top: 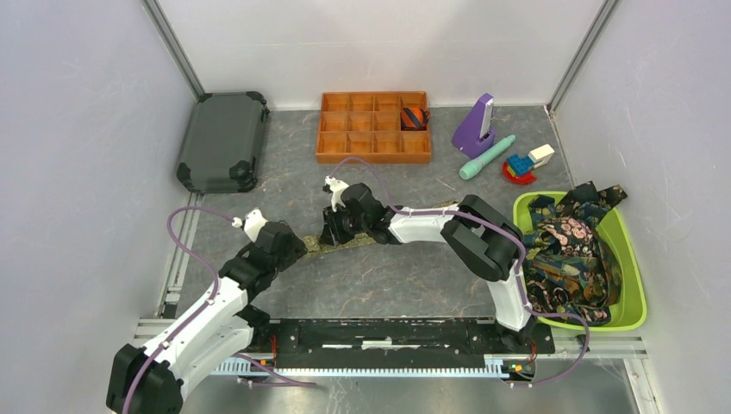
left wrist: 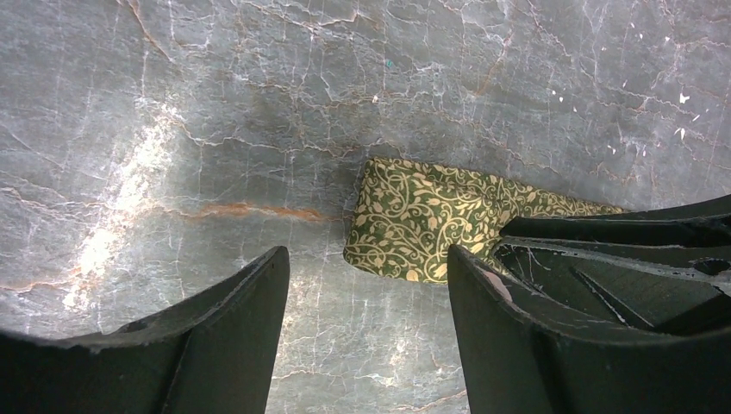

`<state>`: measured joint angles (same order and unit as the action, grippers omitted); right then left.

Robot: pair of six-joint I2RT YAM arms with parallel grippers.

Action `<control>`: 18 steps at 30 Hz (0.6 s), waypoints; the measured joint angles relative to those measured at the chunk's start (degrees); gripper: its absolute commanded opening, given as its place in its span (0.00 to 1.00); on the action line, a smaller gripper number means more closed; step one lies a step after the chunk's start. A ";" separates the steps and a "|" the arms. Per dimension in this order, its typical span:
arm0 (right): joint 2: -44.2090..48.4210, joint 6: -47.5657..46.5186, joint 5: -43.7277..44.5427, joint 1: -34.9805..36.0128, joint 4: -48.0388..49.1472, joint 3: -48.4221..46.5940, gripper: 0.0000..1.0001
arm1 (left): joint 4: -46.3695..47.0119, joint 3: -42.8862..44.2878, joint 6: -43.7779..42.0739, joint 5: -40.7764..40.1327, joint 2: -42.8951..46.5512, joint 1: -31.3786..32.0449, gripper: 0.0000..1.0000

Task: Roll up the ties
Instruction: Roll the tie at the center of the board.

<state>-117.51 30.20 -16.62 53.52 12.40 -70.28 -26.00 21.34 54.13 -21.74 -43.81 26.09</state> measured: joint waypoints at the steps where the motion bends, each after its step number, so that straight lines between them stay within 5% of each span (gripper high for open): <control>1: 0.00 0.11 -0.04 0.00 0.33 0.00 0.28 | 0.00 0.00 0.00 0.00 0.00 0.00 0.73; 18: -3.93 1.07 -1.27 0.31 2.97 -2.67 0.27 | 1.53 -2.54 0.02 -1.62 0.98 -0.04 0.77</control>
<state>-121.45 31.27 -17.89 53.82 15.38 -72.95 -24.47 18.81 54.15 -23.35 -42.83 26.04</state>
